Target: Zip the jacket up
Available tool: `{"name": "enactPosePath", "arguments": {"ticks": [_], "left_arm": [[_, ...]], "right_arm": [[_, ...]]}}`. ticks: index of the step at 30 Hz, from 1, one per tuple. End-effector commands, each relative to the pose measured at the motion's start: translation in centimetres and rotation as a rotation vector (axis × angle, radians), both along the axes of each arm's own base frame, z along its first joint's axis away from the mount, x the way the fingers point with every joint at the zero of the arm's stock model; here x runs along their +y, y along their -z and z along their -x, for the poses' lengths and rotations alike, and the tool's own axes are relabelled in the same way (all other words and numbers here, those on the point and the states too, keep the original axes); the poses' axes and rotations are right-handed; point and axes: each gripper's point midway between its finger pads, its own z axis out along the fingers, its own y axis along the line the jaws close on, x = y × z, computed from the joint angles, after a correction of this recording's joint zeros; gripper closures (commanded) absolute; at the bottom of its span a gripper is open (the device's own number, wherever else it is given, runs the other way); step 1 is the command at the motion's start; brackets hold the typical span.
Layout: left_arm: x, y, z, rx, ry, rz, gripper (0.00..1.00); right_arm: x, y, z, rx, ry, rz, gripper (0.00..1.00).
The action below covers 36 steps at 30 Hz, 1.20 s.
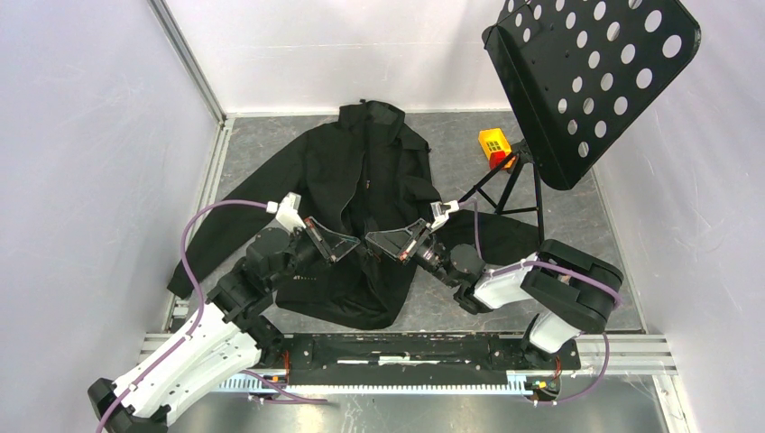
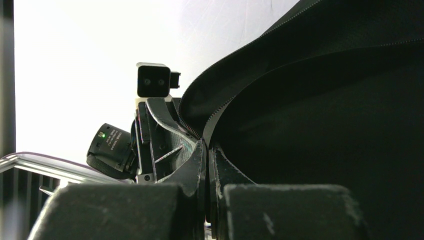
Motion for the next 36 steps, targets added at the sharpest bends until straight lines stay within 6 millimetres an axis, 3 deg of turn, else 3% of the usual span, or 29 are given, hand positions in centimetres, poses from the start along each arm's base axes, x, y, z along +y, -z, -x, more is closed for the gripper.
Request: {"name": "enactPosePath", "arguments": {"ticks": [1, 19, 30, 33, 36], "left_arm": [[-0.2, -2.0, -0.3, -0.042, -0.005, 0.036, 0.98], [-0.6, -1.2, -1.0, -0.053, -0.01, 0.029, 0.98], [-1.0, 1.5, -0.8, -0.034, 0.004, -0.054, 0.98], [-1.1, 1.8, -0.6, -0.026, 0.011, -0.067, 0.98], [-0.6, 0.9, -0.5, -0.039, -0.002, -0.068, 0.98]], "right_arm": [[0.0, -3.0, 0.0, -0.06, 0.002, -0.082, 1.0], [0.6, -4.2, -1.5, -0.007, 0.074, -0.117, 1.0], [1.2, -5.7, -2.6, 0.002, 0.1, -0.16, 1.0], [1.3, -5.4, -2.5, -0.001, 0.094, -0.146, 1.0], [0.8, -3.8, -1.9, 0.014, 0.085, -0.109, 1.0]]}}
